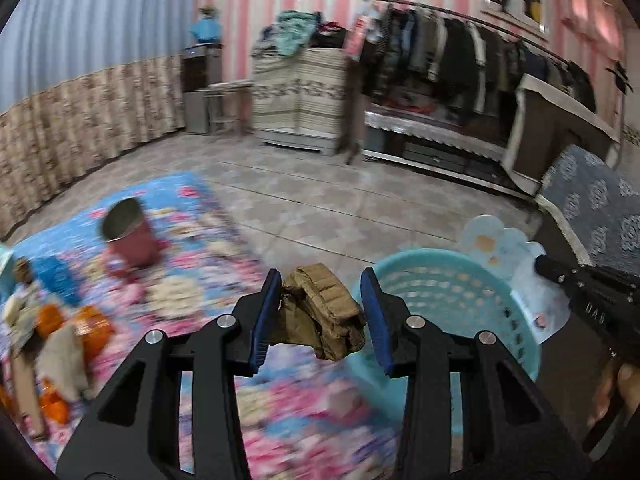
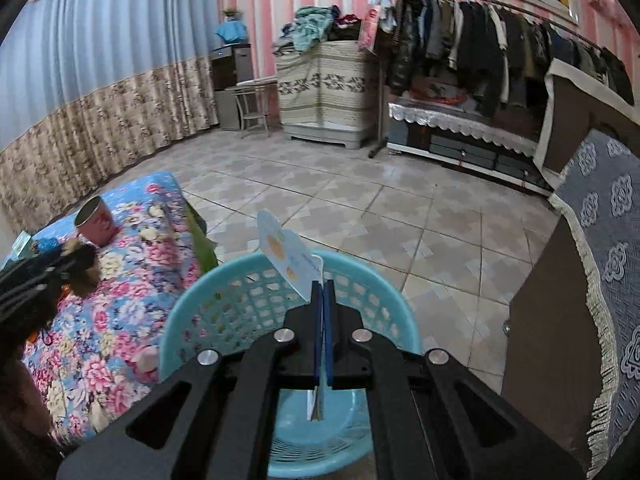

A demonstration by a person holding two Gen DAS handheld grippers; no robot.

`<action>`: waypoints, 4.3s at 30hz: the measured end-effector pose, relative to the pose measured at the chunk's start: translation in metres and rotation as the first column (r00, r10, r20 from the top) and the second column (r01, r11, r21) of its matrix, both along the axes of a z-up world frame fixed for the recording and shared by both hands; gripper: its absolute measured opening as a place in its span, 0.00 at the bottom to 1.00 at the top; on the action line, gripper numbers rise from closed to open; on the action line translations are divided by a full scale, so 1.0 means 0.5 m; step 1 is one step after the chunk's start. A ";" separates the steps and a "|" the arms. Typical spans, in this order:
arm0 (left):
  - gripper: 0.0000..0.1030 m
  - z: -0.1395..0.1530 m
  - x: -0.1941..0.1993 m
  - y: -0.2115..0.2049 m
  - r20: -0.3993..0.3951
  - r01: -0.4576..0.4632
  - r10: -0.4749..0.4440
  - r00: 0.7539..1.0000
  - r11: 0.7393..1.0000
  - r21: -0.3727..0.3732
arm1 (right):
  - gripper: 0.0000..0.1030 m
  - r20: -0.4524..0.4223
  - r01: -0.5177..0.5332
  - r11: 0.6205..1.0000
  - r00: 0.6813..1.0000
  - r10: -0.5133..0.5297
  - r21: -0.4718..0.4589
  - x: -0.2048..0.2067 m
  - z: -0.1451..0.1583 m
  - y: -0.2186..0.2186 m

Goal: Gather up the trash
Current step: 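Carry both items over the blue basket and open both tools to drop them, then move both open tools back over the bed items, then grasp the black ribbed cylinder with the left tool while the right grasps the grey cloth bag, then carry both items to the blue basket and open both tools inside it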

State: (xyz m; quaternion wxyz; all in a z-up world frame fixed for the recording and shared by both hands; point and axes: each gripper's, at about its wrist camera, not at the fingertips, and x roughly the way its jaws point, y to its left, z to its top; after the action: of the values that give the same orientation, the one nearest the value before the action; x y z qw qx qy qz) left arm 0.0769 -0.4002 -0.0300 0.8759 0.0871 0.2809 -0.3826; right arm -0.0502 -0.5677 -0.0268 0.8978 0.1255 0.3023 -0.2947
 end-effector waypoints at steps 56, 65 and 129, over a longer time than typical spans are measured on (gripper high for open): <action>0.95 0.006 0.180 0.785 0.065 -0.625 0.622 0.781 0.775 0.094 | 0.95 0.072 -0.348 0.936 0.934 0.351 -0.053 0.276 -0.015 0.548; 0.95 -0.057 0.267 0.888 -0.040 -0.666 0.671 0.740 0.740 0.097 | 0.94 -0.016 -0.401 0.914 0.916 0.401 -0.054 0.398 -0.064 0.642; 0.63 0.042 0.119 0.407 -0.068 -0.363 0.364 0.929 0.931 0.020 | 0.20 0.049 -0.169 0.984 0.984 0.172 -0.065 0.093 0.062 0.230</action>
State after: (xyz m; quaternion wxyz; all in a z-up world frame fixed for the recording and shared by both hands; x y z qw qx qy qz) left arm 0.1367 -0.1968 -0.0092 0.9208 0.0229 0.3242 -0.2158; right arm -0.0039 -0.4526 0.0044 0.9309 0.0800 0.2786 -0.2222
